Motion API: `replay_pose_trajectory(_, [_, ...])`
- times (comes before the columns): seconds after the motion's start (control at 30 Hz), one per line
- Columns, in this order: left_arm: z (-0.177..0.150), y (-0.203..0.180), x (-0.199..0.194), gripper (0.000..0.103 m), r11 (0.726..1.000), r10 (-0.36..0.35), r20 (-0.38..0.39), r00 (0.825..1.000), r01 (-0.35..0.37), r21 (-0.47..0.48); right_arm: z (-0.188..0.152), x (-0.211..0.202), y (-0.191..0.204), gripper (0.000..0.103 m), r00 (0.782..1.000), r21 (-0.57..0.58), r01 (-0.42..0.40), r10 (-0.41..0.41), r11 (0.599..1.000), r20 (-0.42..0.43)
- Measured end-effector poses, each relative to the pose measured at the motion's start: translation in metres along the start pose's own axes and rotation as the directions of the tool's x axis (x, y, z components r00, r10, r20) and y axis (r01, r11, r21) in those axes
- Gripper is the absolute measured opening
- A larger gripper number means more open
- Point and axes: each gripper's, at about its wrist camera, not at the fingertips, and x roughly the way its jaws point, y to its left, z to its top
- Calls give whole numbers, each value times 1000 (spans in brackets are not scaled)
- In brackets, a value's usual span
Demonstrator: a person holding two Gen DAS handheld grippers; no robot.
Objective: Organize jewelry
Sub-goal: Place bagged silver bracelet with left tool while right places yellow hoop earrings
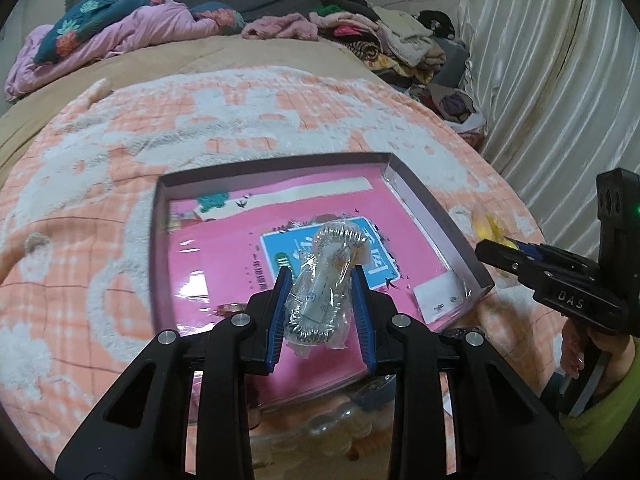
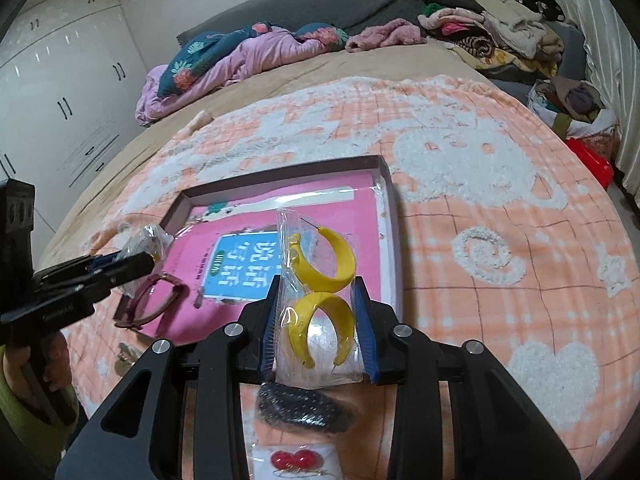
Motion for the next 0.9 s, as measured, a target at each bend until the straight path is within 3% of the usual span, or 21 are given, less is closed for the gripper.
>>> replay_pose_trajectory(0.6, [-5, -8, 31, 22, 999, 27, -67, 997, -25, 30, -2, 22, -15, 36, 998, 10, 54, -54, 998, -17])
replay_pose_trajectory(0.7, [-6, -7, 33, 23, 999, 33, -72, 997, -31, 30, -2, 16, -15, 49, 999, 18, 47, -47, 999, 1])
replay_pose_trajectory(0.8, [-6, -6, 32, 23, 999, 39, -76, 996, -37, 26, -2, 8, -15, 50, 999, 16, 49, -49, 999, 13])
replay_pose_trajectory(0.9, [-5, -5, 30, 23, 999, 44, -70, 997, -42, 23, -3, -3, -15, 57, 998, 23, 46, -47, 999, 29])
